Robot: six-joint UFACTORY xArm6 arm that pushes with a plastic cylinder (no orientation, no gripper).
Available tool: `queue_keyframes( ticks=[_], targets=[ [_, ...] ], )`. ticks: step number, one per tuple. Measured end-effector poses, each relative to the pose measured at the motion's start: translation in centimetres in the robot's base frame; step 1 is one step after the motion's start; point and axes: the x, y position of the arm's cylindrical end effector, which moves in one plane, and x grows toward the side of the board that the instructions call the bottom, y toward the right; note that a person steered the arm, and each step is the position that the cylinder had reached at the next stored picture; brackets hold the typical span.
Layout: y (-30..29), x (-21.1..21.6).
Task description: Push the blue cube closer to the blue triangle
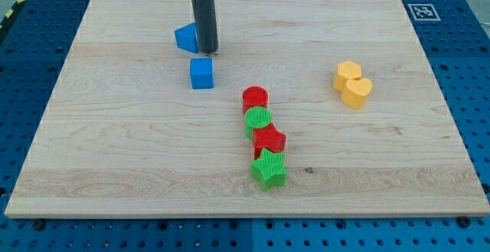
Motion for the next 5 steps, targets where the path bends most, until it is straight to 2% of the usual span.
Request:
queue_keyframes(
  ticks=[1,2,3,5],
  targets=[
    [-0.2,-3.8],
    [2.6,0.7],
    [1.6,5.6],
    [2.1,11.1]
  ],
)
